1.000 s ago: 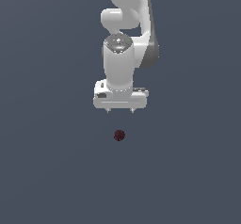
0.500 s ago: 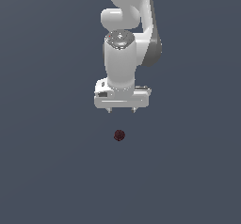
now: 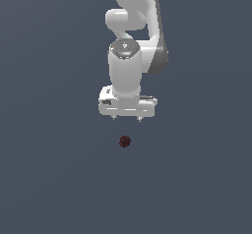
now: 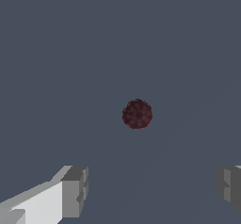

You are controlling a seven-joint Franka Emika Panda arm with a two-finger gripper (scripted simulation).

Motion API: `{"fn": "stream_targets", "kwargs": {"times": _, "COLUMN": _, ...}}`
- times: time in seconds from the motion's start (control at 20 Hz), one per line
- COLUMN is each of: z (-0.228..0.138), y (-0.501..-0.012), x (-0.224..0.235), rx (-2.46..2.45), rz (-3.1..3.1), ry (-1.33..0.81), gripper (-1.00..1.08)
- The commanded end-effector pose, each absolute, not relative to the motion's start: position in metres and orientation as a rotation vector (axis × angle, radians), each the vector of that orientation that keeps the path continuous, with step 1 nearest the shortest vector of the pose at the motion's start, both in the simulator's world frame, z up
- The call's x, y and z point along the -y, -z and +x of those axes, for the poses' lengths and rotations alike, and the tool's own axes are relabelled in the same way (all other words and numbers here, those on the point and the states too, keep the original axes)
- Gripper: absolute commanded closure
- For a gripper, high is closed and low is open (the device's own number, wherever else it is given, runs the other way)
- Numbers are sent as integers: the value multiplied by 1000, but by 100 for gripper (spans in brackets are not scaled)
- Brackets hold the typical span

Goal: Pick up the object and move it to a goal position.

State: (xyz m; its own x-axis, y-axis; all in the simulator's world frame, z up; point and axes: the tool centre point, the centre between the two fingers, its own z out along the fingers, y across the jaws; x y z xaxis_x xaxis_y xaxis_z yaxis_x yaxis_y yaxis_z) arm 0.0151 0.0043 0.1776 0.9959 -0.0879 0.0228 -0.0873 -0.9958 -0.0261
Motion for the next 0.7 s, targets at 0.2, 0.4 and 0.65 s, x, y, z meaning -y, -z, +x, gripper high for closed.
{"fn": "stream_targets", "kwargs": {"times": 0.2, "z": 23, "y": -157, "x": -2, "rx": -344, "rz": -3098, "ry": 25, "gripper": -92}}
{"fn": "stream_targets", "kwargs": {"times": 0.4, "z": 28, "y": -140, "x": -1, "rx": -515, "rz": -3077, "ry": 17, "gripper": -92}}
{"fn": "stream_targets", "kwargs": {"times": 0.65, "z": 35, "y": -117, "x": 2, "rx": -728, "rz": -3039, "ry": 8, "gripper": -92}}
